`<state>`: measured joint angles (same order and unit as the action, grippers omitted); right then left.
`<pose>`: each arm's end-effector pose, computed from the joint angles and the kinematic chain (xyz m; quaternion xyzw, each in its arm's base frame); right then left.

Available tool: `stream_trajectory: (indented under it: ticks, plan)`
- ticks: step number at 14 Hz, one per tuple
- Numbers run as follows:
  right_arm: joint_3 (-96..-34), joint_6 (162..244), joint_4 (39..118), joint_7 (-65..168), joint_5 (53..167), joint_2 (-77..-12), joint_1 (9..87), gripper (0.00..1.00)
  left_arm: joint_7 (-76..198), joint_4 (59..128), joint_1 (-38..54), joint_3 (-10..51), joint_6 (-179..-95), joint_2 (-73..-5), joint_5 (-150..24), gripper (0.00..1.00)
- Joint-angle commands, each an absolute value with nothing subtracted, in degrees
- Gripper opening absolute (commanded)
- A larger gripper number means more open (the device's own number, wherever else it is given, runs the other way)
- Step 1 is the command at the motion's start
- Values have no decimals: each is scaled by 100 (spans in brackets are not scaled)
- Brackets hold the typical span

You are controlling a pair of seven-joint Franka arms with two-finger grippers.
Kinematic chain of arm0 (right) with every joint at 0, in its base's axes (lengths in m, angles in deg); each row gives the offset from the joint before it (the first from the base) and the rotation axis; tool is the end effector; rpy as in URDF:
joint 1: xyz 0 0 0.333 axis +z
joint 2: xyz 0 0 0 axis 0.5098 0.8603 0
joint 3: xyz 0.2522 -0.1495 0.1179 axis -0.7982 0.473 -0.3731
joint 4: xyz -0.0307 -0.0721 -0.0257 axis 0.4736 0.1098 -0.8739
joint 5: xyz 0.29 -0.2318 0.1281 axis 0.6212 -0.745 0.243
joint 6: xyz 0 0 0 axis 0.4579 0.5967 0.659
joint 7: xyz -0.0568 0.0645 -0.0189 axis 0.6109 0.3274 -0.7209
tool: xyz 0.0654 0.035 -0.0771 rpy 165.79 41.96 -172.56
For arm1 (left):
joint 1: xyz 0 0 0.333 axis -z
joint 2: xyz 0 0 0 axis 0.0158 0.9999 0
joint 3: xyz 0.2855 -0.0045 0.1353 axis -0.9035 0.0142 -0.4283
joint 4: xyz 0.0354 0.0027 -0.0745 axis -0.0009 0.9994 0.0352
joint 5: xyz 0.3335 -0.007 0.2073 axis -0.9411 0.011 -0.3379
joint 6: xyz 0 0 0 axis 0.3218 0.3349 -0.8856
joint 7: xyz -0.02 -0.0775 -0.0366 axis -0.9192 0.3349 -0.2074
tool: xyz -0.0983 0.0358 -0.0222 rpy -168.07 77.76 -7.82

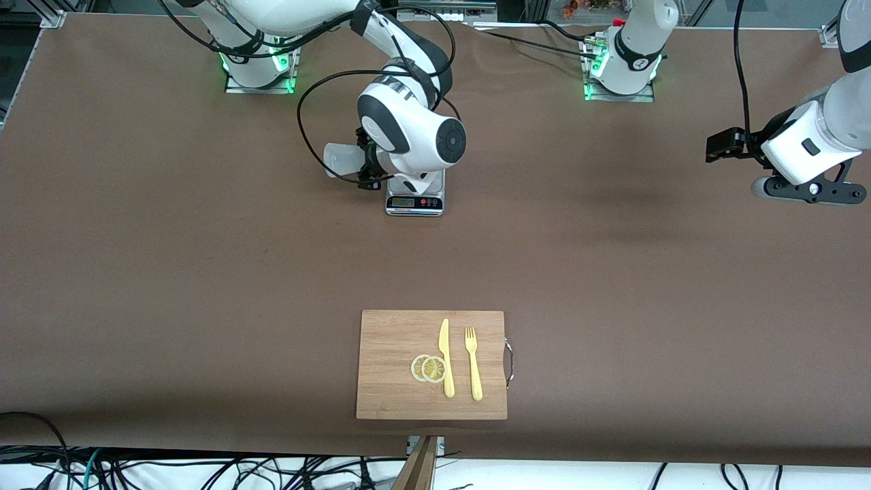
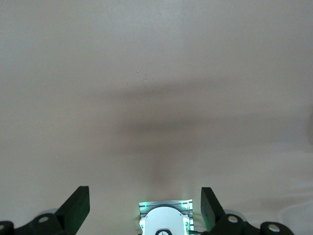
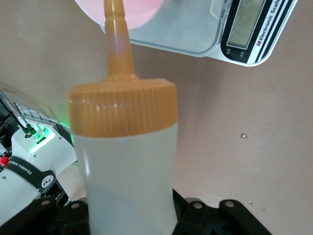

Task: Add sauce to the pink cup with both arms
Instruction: 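Tilt the bottle nozzle into the pink cup with the right gripper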

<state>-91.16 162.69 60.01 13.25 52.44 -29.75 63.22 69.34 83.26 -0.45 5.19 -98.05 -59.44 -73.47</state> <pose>0.4423 0.4537 0.2993 0.6042 0.7141 -0.3418 0.0911 0.5537 -0.0293 0.5680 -0.9890 0.0455 0.1405 0.0093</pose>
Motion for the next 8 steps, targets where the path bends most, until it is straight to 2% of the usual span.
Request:
stream_trajectory:
  ticks: [1,8]
  plan:
    - [-9182,16156,6028,1354,5131,-3047,6308,0,7112,8157,-82,531,-9758,-5866,-7393,100]
    - [-9173,16182,6028,1109,5034,-3047,6239,0,7112,8157,-73,531,-9758,-5866,-7393,100]
